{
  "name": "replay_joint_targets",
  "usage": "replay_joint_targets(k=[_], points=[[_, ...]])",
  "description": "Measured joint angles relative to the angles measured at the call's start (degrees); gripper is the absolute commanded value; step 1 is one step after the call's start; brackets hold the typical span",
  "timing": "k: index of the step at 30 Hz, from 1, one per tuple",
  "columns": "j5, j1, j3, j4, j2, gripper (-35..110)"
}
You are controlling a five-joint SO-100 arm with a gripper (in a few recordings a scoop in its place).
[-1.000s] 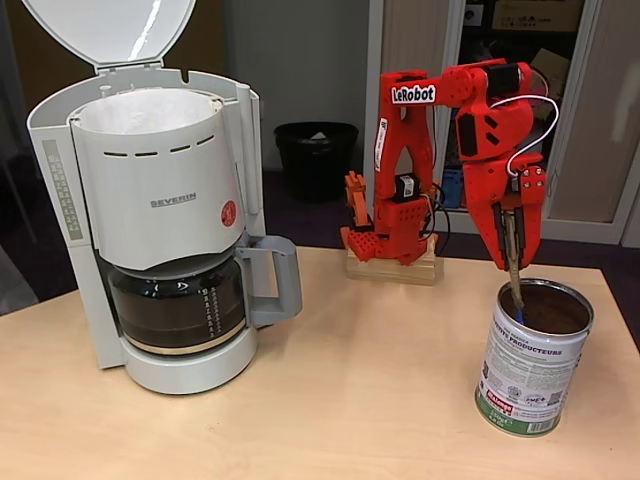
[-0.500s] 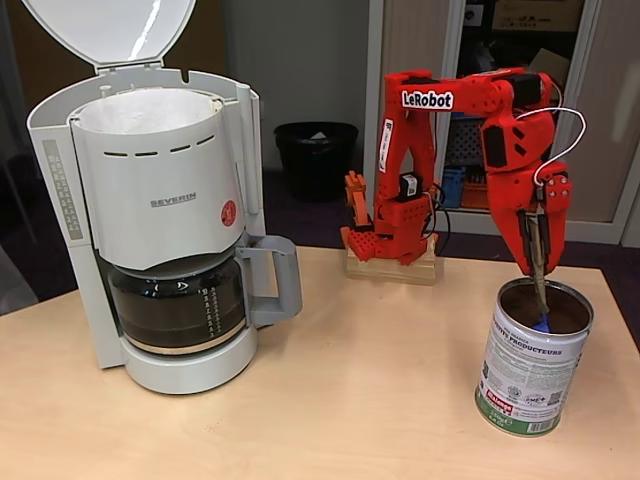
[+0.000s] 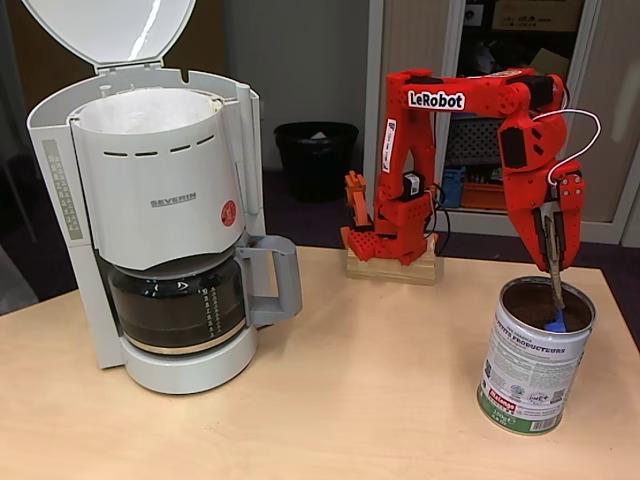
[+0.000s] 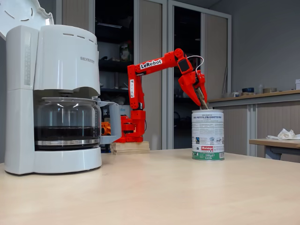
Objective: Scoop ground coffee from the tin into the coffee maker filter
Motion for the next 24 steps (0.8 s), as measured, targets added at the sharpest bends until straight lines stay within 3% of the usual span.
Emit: replay_joint_targets(k=[10, 17, 24], points=[[2.6, -0.4, -1.1, 0.4, -0.4, 0], [12.7, -1.6, -0.9, -2.5, -0.4, 0], [24.1, -1.6, 9.6, -10.4, 6.0, 0]])
